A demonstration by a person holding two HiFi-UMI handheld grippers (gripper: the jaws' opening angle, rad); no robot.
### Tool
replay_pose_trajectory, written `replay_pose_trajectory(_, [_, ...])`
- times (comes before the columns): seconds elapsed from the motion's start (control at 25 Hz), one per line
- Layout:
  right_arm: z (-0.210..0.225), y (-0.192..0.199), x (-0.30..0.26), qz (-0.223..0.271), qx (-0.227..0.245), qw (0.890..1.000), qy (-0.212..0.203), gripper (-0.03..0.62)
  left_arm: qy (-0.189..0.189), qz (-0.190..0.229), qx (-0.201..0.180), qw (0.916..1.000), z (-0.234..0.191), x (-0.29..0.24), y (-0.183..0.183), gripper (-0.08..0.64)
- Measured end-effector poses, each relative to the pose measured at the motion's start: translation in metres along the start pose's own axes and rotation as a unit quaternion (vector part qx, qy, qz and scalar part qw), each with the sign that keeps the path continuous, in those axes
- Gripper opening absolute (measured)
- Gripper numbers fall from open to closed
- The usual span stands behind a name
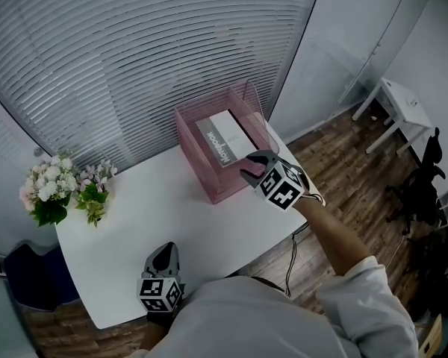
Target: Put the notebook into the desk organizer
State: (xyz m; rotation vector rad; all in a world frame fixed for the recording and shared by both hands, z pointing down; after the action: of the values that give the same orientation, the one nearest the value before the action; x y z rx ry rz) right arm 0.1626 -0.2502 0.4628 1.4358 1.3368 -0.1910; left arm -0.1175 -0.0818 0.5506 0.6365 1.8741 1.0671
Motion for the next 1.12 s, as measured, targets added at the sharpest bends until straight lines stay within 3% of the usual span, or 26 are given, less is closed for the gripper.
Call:
replay_pose_trajectory(0.36, [-0.025,0.018,0.039,0.058,-0.082,0.993,0.056,0.14,0.023,-0.005,-0.02,0.9995,0.011,-0.007,-0.006,0.009])
replay_pose_trajectory(0.6, [-0.04,0.031,0.059,0.099,-0.141,0.982,0.075,0.125,0.034,-0.006,-0.031,0.9989,0.02,-0.012,-0.011,0.009])
replay_pose_trajectory(1.12, [-0.074,0.055,0.083,0.124,-0.207,0.966,0.096,0.115,0.047,-0.011,-0.043,0.9979,0.031,-0.016,-0.013,0.009])
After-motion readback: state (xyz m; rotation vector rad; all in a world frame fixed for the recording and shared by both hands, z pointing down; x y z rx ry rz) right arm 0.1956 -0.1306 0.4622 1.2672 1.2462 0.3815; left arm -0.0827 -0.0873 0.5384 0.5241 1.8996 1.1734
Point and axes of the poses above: the fingertips, and each gripper's own axes: x backward along the fingers, z to its right, y out of its underside, the point moved 6 cm from there along x, backward along the fingers, and after that the axes turned 3 degrees about -z, right-handed, at the moved point
